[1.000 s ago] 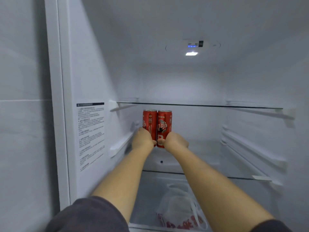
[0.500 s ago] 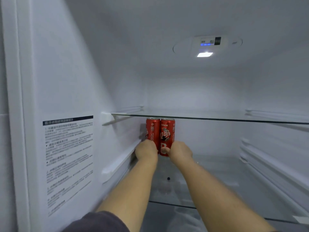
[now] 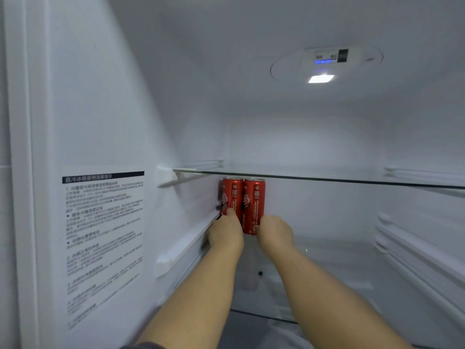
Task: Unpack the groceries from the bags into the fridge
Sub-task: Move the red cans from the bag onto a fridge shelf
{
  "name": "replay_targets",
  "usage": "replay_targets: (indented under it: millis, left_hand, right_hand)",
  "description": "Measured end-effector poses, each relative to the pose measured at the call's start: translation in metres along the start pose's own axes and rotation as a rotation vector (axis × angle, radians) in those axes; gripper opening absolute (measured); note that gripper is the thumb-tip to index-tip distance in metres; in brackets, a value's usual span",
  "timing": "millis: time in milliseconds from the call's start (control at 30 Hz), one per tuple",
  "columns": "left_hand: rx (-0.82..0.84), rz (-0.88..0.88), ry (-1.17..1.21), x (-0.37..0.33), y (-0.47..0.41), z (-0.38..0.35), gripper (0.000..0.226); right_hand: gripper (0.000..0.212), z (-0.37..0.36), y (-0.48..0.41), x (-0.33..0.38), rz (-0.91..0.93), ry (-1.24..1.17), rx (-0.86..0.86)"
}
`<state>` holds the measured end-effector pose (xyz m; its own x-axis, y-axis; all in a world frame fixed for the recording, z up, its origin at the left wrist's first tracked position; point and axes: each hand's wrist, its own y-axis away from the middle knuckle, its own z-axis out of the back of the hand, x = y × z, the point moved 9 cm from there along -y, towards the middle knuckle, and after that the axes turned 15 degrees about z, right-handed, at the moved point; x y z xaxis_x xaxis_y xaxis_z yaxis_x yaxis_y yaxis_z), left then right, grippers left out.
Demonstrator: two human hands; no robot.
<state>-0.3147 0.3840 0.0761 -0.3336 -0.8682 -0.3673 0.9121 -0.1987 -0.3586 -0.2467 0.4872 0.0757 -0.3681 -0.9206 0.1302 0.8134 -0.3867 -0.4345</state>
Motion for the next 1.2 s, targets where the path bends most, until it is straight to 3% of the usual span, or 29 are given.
replay_targets:
  millis: [200, 367, 533, 800, 867, 1000, 1200]
  left_hand:
    - [0.078, 0.003, 0.046, -0.003, 0.000, -0.006, 0.040]
    - [0.120, 0.107, 0.138, 0.010, -0.006, -0.013, 0.042]
    - [0.117, 0.106, 0.240, 0.010, 0.003, -0.003, 0.047]
    - [-0.047, -0.187, -0.032, -0.032, 0.049, 0.037, 0.034]
    - [-0.008, -0.207, -0.039, -0.045, 0.072, 0.048, 0.039]
    - [0.104, -0.246, 0.155, -0.062, 0.141, 0.078, 0.046]
    - [0.051, -0.639, 0.555, -0.051, 0.324, 0.140, 0.061]
  right_hand:
    - [0.030, -0.004, 0.005, 0.001, 0.037, 0.047, 0.111]
    - [0.042, -0.012, 0.013, 0.003, 0.069, 0.061, 0.163]
    - [0.048, 0.012, 0.054, 0.002, 0.048, 0.203, 0.206]
    - [0.060, 0.106, 0.188, 0.021, 0.130, 0.509, 0.302]
    - [0.061, 0.132, 0.226, 0.020, 0.098, 0.589, 0.322]
    - [0.062, 0.185, 0.307, 0.015, -0.038, 0.714, 0.280]
    - [0.063, 0.251, 0.431, 0.023, -0.201, 0.859, 0.140]
